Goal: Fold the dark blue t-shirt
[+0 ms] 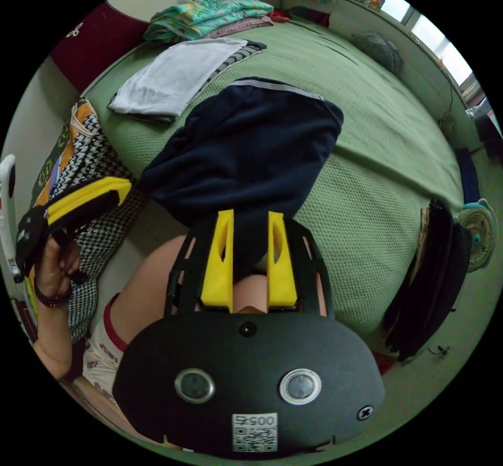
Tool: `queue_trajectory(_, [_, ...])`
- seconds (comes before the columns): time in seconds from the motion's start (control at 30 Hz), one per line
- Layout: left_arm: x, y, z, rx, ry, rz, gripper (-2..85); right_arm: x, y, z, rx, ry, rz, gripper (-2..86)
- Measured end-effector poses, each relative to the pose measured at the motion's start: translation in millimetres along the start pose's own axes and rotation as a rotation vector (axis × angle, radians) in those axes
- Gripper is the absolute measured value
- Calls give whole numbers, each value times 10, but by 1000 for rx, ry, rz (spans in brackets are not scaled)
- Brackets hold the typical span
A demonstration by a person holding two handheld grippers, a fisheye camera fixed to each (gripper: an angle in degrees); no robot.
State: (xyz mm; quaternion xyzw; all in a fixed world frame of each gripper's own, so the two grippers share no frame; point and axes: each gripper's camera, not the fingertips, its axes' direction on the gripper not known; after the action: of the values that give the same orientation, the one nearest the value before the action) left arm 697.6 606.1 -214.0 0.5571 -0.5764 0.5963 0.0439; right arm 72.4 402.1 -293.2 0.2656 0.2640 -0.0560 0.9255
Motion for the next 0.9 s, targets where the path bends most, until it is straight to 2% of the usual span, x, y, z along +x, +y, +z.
queue_trajectory(0.17, [180,-176,333,-66,-78,51,12,74,54,225,-91,120,14,91])
queue_trajectory(0.23, [176,-203,521,-106,-138,52,5,132,78,265,-89,72,33,94])
queue_trajectory(0.47, [119,-177,485,-85,-63,54,14,281,151,323,-102,-11,60,102])
queue_trajectory(0.63, [65,-112,294,5,27,94,89,316,261,316,-85,-1,70,97])
queue_trajectory(0.77, [116,-173,394,-22,-39,134,132,399,350,302,-86,-13,90,93])
queue_trajectory(0.9, [120,-268,647,-66,52,98,142,458,444,272,-84,-7,94,89])
